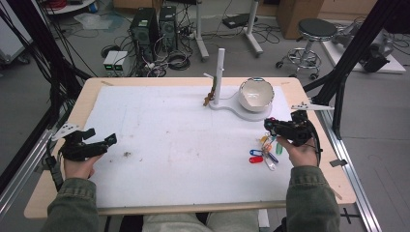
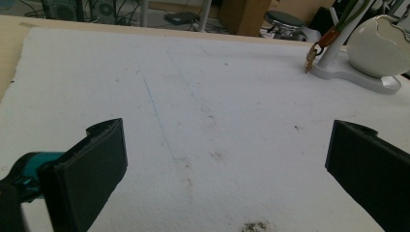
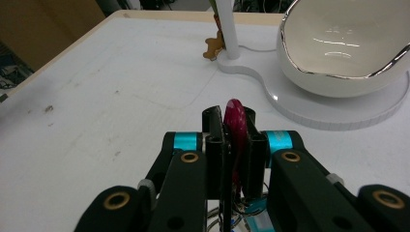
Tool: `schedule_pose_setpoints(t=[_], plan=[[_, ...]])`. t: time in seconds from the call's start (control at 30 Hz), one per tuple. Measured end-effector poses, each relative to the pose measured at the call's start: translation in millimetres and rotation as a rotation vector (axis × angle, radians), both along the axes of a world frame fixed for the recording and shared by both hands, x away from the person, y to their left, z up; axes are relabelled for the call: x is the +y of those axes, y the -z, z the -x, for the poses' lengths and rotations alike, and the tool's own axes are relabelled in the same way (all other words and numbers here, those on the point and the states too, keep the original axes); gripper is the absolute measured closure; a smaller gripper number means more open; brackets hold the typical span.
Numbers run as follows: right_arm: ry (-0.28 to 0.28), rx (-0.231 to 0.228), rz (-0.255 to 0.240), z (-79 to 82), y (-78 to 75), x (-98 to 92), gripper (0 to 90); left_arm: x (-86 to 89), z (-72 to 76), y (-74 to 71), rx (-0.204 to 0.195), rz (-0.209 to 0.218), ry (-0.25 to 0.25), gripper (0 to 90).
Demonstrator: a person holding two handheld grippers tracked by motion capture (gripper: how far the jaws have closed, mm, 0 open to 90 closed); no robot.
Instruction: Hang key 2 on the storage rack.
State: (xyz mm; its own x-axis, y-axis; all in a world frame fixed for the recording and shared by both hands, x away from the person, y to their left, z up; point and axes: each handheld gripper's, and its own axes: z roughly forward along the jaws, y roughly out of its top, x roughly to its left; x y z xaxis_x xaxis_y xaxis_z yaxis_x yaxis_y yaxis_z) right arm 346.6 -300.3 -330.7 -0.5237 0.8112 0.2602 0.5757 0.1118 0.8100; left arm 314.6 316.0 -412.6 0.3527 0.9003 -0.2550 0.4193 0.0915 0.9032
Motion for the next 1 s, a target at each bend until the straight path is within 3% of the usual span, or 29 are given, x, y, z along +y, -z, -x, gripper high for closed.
schedule_pose_setpoints(t=[0.4, 1.0], plan=[[0.035, -0.005, -0.072, -8.7, -8.3, 2.5, 83.8, -0.1, -0.7, 0.4, -0.002, 0.004, -0.004, 1.7], [0.038, -0.054, -0.088, -19.4, -44.0, 12.5, 83.7, 0.4, -0.6, -0.1, -0.006, 0.007, -0.003, 1.7]])
